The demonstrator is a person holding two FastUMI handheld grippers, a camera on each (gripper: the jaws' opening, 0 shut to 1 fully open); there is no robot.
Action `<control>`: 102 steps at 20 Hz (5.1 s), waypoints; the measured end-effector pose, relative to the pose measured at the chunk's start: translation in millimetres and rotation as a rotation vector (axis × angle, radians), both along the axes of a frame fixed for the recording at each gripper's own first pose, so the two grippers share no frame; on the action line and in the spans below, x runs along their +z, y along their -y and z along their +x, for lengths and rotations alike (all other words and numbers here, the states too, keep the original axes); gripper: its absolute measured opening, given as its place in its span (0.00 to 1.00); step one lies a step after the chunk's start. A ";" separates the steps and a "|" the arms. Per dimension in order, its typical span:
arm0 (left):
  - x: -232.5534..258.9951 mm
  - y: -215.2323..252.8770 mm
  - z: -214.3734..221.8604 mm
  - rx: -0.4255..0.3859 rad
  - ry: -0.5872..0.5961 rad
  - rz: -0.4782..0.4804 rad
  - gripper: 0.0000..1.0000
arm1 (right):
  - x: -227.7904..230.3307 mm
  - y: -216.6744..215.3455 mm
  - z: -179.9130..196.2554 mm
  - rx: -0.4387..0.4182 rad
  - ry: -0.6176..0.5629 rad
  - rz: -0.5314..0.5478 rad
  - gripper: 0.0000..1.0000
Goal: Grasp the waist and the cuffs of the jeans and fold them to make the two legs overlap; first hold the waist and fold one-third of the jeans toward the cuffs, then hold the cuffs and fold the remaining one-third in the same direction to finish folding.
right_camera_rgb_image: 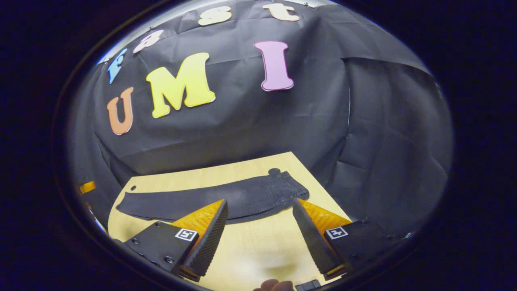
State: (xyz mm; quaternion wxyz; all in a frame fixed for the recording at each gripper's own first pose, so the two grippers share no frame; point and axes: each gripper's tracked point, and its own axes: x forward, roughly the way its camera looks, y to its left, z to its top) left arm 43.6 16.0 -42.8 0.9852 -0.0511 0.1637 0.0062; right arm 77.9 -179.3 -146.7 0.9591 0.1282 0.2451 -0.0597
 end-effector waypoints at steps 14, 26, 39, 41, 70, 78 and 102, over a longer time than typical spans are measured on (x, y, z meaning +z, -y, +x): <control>-12.6 87.0 -10.6 -0.070 -0.039 -0.034 0.99 | -95.2 78.4 57.1 -0.166 -0.087 0.143 0.94; -41.4 71.2 -21.4 0.016 -0.159 -0.038 0.99 | -196.9 136.9 150.2 -0.363 -0.196 0.277 0.94; -48.3 48.8 -27.2 0.082 -0.181 -0.085 1.00 | -211.1 118.8 169.1 -0.273 -0.254 0.198 0.34; -45.3 41.6 -30.2 0.095 -0.174 -0.089 1.00 | -196.3 117.6 164.7 -0.279 -0.262 0.185 0.16; -72.4 -123.9 -72.7 0.256 -0.051 -0.239 0.99 | 19.6 17.5 74.3 0.430 0.081 -0.180 0.11; -90.5 -148.9 -82.4 0.273 -0.076 -0.289 0.99 | 55.0 20.3 73.3 0.561 -0.044 -0.361 0.11; -162.3 -151.6 47.6 0.248 -0.117 -0.800 0.99 | 303.3 150.0 -27.6 0.640 0.096 -0.227 0.94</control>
